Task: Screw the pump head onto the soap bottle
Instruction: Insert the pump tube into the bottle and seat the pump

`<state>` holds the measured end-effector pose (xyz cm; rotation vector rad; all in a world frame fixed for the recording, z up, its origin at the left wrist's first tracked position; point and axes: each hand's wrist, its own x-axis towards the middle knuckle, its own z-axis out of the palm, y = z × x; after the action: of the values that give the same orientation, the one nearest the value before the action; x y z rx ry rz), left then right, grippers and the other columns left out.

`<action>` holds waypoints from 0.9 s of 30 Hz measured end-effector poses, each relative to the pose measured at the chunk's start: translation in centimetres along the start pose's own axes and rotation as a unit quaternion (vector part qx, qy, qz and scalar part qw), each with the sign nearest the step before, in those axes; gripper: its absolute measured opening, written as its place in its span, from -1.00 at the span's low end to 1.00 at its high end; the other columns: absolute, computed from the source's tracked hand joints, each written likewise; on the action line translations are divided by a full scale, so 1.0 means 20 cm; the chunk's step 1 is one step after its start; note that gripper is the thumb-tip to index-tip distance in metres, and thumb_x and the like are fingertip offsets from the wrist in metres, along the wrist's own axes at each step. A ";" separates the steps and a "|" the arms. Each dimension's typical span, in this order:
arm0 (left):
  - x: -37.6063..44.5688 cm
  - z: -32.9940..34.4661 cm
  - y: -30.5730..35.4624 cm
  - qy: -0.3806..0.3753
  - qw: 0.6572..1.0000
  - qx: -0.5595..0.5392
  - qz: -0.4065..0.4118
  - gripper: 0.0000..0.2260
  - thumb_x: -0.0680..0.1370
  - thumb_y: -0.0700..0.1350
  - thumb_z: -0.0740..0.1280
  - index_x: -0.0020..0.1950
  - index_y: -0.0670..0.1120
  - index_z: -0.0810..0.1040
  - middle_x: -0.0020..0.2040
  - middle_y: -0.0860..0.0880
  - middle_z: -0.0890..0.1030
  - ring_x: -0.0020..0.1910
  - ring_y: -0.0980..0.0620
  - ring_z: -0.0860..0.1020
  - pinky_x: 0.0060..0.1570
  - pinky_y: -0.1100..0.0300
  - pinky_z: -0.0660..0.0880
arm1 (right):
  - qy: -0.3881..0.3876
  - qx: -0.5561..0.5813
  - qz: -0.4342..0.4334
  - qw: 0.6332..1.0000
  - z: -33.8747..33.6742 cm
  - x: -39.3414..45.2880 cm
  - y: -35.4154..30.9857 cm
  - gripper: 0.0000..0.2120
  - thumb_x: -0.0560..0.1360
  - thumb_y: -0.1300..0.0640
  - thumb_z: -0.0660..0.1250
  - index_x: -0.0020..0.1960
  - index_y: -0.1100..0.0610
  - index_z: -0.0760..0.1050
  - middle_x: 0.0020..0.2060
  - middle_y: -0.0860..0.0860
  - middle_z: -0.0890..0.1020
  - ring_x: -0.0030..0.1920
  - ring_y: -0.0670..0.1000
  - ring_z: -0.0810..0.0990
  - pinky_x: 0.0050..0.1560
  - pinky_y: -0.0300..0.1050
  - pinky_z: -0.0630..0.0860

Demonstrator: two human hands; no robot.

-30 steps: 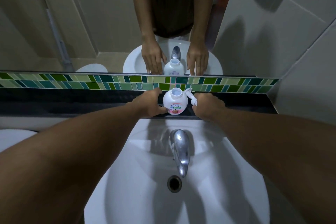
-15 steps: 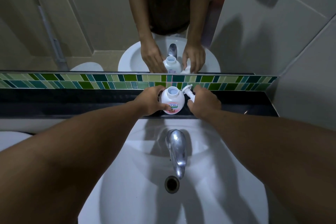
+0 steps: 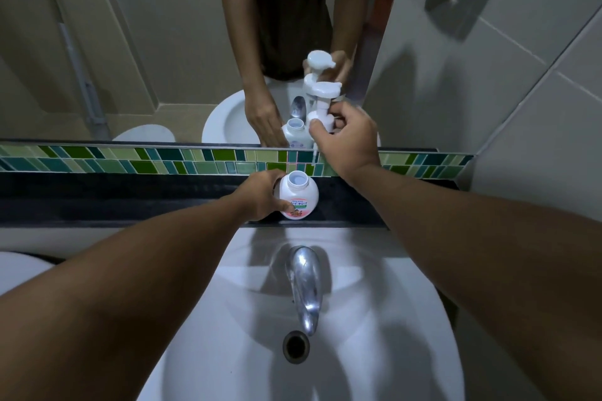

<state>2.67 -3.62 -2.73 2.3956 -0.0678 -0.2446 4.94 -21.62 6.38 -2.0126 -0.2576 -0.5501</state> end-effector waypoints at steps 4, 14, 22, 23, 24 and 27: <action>0.00 0.00 0.01 -0.004 1.000 -0.003 -0.003 -0.42 0.33 -0.09 0.67 0.30 -0.12 0.58 0.21 -0.14 0.69 0.12 -0.14 0.64 0.23 -0.11 0.55 | -0.032 0.025 0.010 0.999 0.06 -0.05 -0.01 -0.86 0.42 0.12 0.51 -0.12 0.14 0.60 -0.39 -0.14 0.59 -0.42 -0.21 0.50 -0.34 -0.31 0.47; 0.00 0.01 -0.02 0.008 1.000 -0.006 0.000 -0.39 0.28 -0.08 0.69 0.29 -0.06 0.59 0.15 -0.07 0.71 0.08 -0.09 0.66 0.20 -0.11 0.57 | -0.085 -0.026 0.065 0.994 0.12 -0.22 0.11 -0.66 0.30 -0.08 0.48 -0.02 0.08 0.61 -0.24 -0.04 0.70 -0.19 0.01 0.69 -0.13 0.04 0.64; 0.01 0.01 -0.03 -0.002 1.000 -0.017 0.000 -0.40 0.31 -0.09 0.68 0.30 -0.03 0.58 0.15 -0.04 0.71 0.07 -0.07 0.66 0.19 -0.12 0.58 | -0.079 -0.010 0.079 0.994 0.15 -0.31 0.15 -0.72 0.36 0.05 0.58 0.02 0.09 0.63 -0.12 -0.04 0.73 -0.11 -0.07 0.69 -0.06 -0.09 0.65; 0.01 0.01 -0.03 -0.003 1.000 -0.017 0.001 -0.40 0.30 -0.09 0.68 0.30 -0.02 0.58 0.14 -0.03 0.71 0.07 -0.07 0.66 0.19 -0.13 0.58 | -0.075 -0.006 0.084 0.994 0.15 -0.31 0.16 -0.71 0.36 0.04 0.58 0.03 0.08 0.63 -0.11 -0.05 0.73 -0.10 -0.08 0.69 -0.04 -0.09 0.65; 0.01 0.01 -0.03 -0.003 1.000 -0.016 0.002 -0.40 0.30 -0.09 0.68 0.29 -0.02 0.58 0.14 -0.04 0.71 0.07 -0.07 0.66 0.19 -0.11 0.57 | -0.073 0.000 0.092 0.993 0.16 -0.31 0.16 -0.71 0.37 0.04 0.58 0.03 0.08 0.64 -0.11 -0.06 0.74 -0.09 -0.09 0.70 -0.02 -0.08 0.66; 0.02 0.01 -0.03 -0.004 1.000 -0.017 0.006 -0.45 0.33 -0.13 0.67 0.27 -0.07 0.59 0.08 -0.03 0.69 0.01 -0.05 0.62 0.13 0.02 0.55 | -0.081 0.007 0.105 0.991 0.18 -0.33 0.18 -0.73 0.36 0.06 0.57 0.02 0.06 0.63 -0.11 -0.08 0.73 -0.09 -0.09 0.70 -0.02 0.00 0.66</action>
<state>3.00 -3.34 -3.28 2.3601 -0.0814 -0.2478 1.58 -19.97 -1.10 -2.0436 -0.1433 -0.2526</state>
